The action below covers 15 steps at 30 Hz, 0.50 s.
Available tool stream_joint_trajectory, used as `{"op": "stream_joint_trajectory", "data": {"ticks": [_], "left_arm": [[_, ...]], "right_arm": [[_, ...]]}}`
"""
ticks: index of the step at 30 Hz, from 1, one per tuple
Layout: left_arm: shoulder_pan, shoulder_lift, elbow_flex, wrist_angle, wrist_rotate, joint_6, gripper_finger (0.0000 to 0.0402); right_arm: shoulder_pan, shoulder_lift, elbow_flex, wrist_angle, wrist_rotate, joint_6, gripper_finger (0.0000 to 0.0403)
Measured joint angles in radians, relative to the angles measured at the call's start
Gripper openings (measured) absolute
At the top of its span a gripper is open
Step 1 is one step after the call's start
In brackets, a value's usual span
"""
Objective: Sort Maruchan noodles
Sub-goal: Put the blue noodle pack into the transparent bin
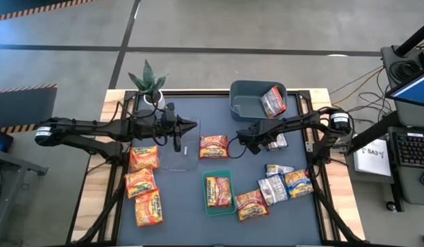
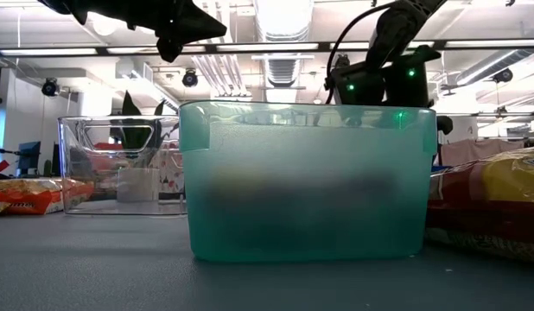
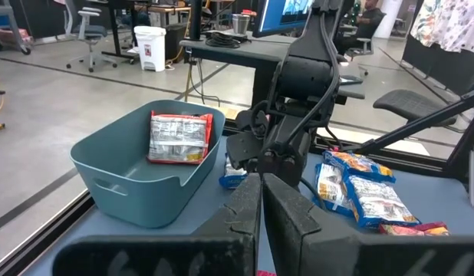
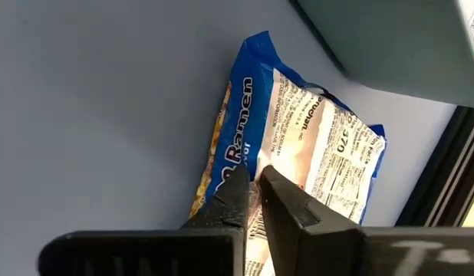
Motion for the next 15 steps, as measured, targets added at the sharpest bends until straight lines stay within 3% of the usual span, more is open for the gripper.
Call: {"op": "stream_joint_trajectory", "data": {"ticks": [7,15], "left_arm": [[0.000,0.000,0.000,0.010,0.000,0.000,0.0000],[0.000,0.000,0.000,0.017,0.000,0.000,0.0000]], "right_arm": [[0.035,-0.035,-0.002,0.009,-0.020,-0.010,0.0009],[0.080,-0.232,-0.020,0.136,-0.083,-0.078,0.0008]]}}
